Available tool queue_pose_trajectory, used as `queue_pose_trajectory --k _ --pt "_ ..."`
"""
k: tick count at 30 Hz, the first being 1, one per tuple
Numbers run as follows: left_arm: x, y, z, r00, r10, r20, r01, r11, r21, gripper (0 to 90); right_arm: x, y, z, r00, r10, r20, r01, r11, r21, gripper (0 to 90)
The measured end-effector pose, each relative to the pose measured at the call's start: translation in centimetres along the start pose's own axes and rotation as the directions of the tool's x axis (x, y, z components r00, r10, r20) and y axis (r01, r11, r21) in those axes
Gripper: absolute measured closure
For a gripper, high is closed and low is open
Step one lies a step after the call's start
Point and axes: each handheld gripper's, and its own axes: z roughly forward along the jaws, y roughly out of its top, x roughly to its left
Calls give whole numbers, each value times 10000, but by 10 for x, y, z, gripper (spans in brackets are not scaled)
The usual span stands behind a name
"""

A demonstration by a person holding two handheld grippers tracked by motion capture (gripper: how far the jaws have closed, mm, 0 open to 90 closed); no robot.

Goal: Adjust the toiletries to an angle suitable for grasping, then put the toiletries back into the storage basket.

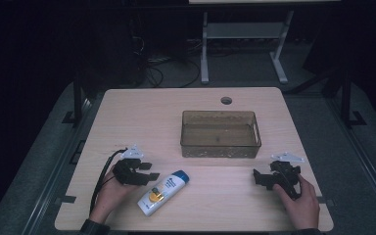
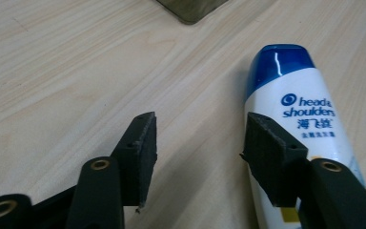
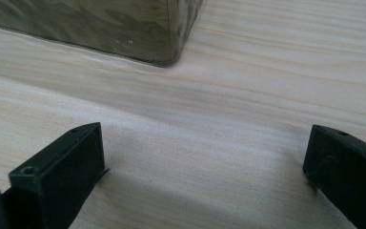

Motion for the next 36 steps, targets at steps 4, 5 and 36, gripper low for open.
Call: queue_pose_trajectory --k 4,5,36 --pt "-7 3 -2 9999 157 -15 -157 9998 76 356 0 0 0 10000 1 1 -1 10000 -1 0" --pt "-9 5 -4 9997 225 3 -225 9997 97 345 0 0 0 10000 -1 0 1 10000 -1 0" --pt "-57 40 40 9936 1075 346 -1125 9698 2163 201 0 0 0 10000 1 0 -1 10000 0 0"
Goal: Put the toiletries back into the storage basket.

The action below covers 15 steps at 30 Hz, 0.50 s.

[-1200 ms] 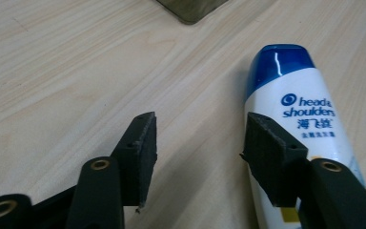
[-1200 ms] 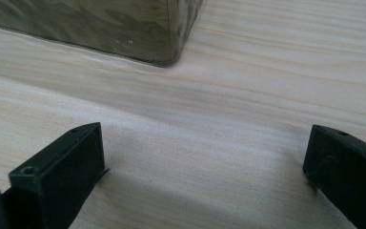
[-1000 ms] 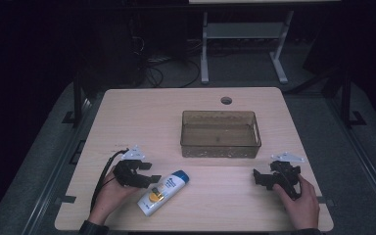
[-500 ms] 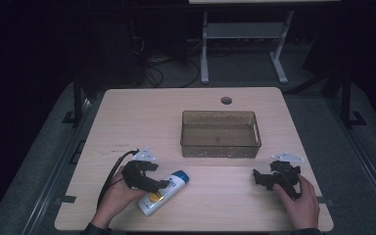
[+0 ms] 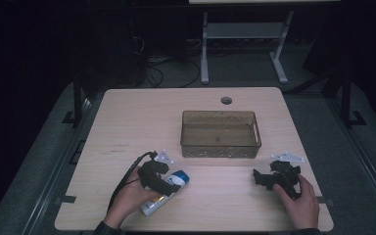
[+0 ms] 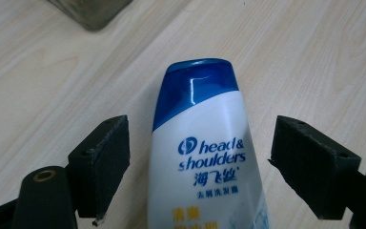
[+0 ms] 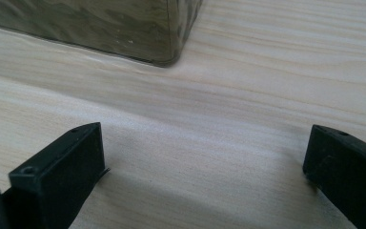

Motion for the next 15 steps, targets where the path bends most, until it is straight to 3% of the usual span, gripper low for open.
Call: queue_pose_trajectory --k 15 --pt "-2 7 19 9990 254 -371 -220 9959 878 227 0 0 0 10000 3 0 -3 10000 -3 0"
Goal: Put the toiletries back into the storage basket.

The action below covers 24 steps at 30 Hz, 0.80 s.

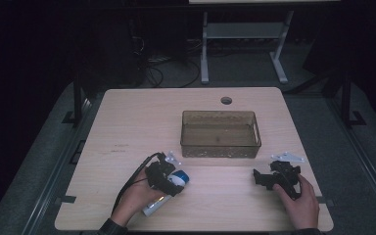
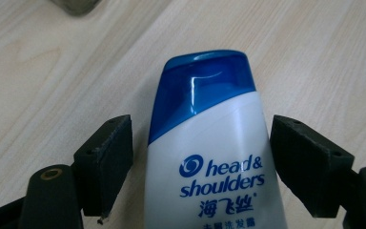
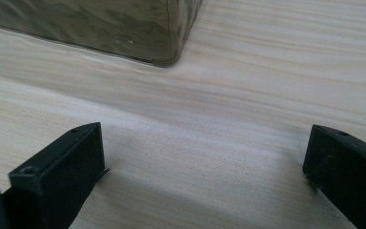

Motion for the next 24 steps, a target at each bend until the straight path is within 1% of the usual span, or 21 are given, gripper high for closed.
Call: queue_pose_trajectory --k 3,4,8,18,19,21,24 --pt "-1 0 2 10000 11 -15 -11 10000 95 247 0 0 0 10000 -3 0 3 10000 2 0" --pt "-1 0 2 10000 15 -1 -15 9999 115 270 0 0 0 10000 -4 0 4 10000 3 0" --pt "-2 0 2 9999 25 110 -26 9999 131 318 0 0 0 10000 -4 0 4 10000 2 0" --pt "-2 0 1 10000 -44 49 43 9999 164 337 0 0 0 10000 -4 0 4 10000 0 0" --pt "-2 0 0 10000 -28 19 27 9999 142 337 0 0 0 10000 -8 0 8 10000 0 0" --pt "-2 -1 -3 10000 -16 -71 15 9999 -119 338 0 0 0 10000 -8 0 8 10000 3 0" --pt "1 -2 -10 10000 -58 28 59 9988 -493 339 0 0 0 10000 -1 -2 1 10000 2 0"
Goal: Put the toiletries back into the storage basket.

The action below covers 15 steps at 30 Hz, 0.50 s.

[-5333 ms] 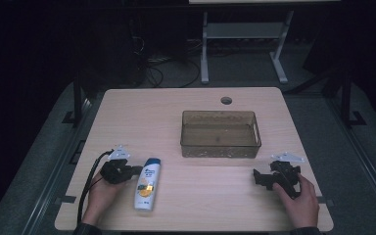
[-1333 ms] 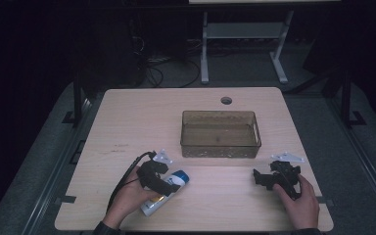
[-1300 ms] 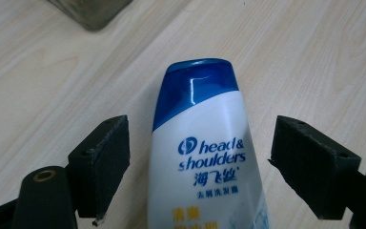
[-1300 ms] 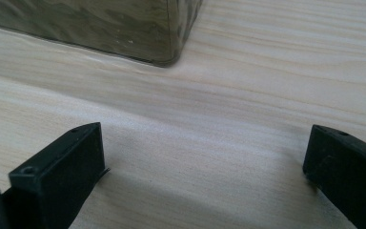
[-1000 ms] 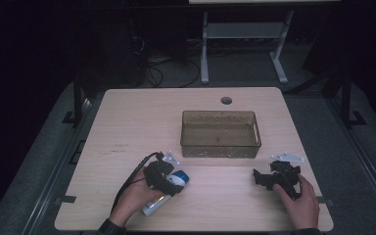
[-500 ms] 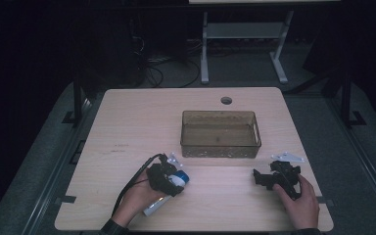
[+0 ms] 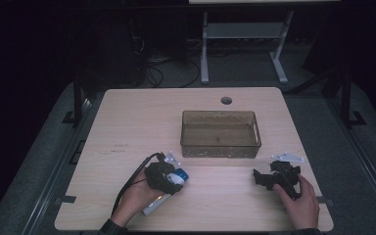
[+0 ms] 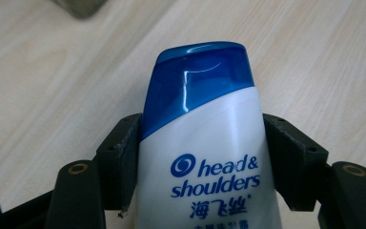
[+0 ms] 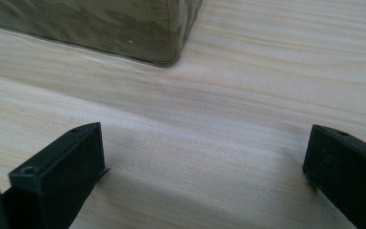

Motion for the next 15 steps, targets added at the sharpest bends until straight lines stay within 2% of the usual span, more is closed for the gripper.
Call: queue_pose_trajectory --k 4,8,11,15 --pt "4 -3 -10 9996 -89 260 104 9983 -579 339 0 0 0 10000 1 -1 -1 10000 0 0" --pt "6 -6 -18 9994 -98 340 134 9939 -1098 340 0 0 0 10000 -4 0 4 10000 1 0" --pt "8 -9 -25 9995 22 321 29 9870 -1604 341 0 0 0 10000 -2 -1 2 10000 -1 0" --pt "9 -14 -35 9996 184 228 -127 9733 -2294 342 0 0 0 10000 -1 0 1 10000 -1 0"
